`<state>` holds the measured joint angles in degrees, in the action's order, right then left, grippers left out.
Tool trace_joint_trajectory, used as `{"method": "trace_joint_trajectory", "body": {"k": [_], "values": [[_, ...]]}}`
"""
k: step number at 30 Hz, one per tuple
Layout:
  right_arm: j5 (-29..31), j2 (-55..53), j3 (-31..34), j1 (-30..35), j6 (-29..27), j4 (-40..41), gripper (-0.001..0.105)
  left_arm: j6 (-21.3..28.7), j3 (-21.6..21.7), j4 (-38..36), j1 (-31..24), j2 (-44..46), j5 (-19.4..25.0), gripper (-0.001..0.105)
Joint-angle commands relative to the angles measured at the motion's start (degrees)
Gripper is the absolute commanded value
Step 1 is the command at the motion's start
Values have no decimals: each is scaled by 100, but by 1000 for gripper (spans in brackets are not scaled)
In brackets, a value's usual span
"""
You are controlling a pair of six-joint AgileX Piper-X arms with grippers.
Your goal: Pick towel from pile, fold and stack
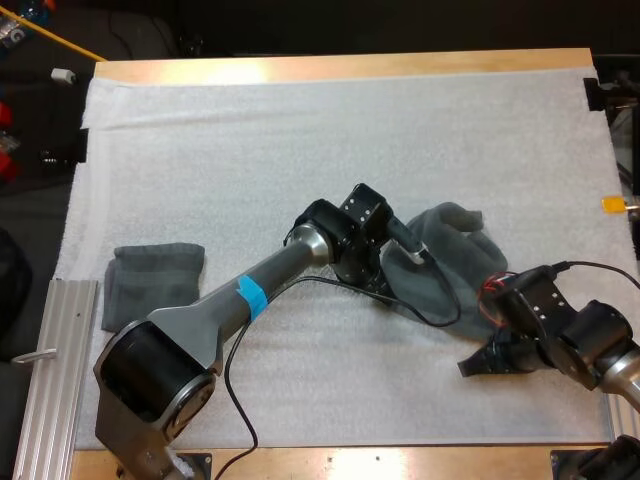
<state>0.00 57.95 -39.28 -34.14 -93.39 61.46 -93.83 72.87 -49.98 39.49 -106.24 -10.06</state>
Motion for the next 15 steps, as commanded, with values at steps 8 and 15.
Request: {"method": "trace_joint_trajectory", "body": {"k": [8,15], "values": [[242,-22,-3,-17,255,-371,0,288,39,-249,34,810,424,0],[231,-11,-3,-17,504,-562,0,287,39,-205,34,1094,-71,2]]}}
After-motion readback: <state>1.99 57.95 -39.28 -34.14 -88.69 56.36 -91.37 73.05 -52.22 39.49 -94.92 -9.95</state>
